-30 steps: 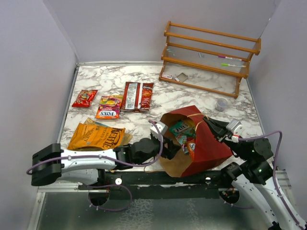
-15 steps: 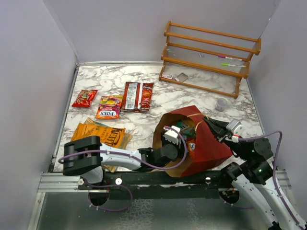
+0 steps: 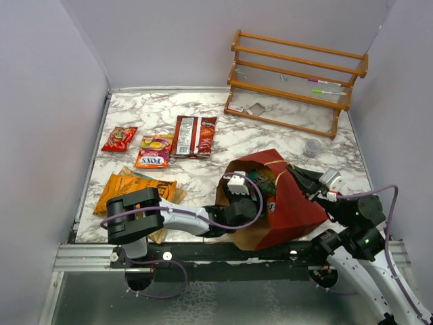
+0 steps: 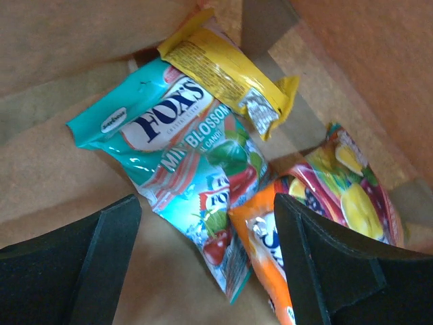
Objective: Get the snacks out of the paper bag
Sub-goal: Take out the snack from the paper bag.
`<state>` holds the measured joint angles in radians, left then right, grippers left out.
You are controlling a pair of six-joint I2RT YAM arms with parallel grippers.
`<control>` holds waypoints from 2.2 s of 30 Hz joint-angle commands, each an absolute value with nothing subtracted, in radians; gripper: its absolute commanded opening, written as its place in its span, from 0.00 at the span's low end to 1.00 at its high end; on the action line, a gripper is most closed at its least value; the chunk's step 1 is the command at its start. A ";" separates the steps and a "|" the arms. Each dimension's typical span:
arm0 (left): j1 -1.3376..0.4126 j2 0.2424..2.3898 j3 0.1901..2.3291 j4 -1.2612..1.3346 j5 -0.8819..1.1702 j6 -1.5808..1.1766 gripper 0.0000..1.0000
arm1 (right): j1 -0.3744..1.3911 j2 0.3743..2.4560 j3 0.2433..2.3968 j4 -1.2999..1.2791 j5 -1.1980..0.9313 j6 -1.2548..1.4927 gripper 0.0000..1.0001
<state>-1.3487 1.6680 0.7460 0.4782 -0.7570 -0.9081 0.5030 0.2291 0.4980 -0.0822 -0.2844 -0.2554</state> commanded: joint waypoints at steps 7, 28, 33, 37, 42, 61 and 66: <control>-1.267 1.772 0.879 0.263 -0.750 -1.387 0.84 | 0.505 0.232 0.490 -0.057 -0.293 -0.245 0.02; -1.226 1.827 0.929 0.072 -0.896 -1.475 0.79 | 0.505 0.214 0.491 -0.056 -0.304 -0.245 0.02; -1.209 1.860 0.932 0.179 -0.898 -1.417 0.72 | 0.505 0.213 0.489 -0.054 -0.304 -0.245 0.02; -1.204 1.905 0.972 0.215 -0.909 -1.374 0.65 | 0.505 0.212 0.490 -0.057 -0.304 -0.245 0.02; -1.190 1.906 0.943 0.373 -0.892 -1.302 0.39 | 0.505 0.208 0.492 -0.060 -0.302 -0.245 0.02; -1.214 1.529 0.651 0.739 -0.775 -0.985 0.00 | 0.505 0.210 0.490 -0.061 -0.284 -0.250 0.02; -1.254 1.443 0.597 0.819 -0.712 -0.861 0.00 | 0.505 0.213 0.491 -0.063 -0.281 -0.250 0.02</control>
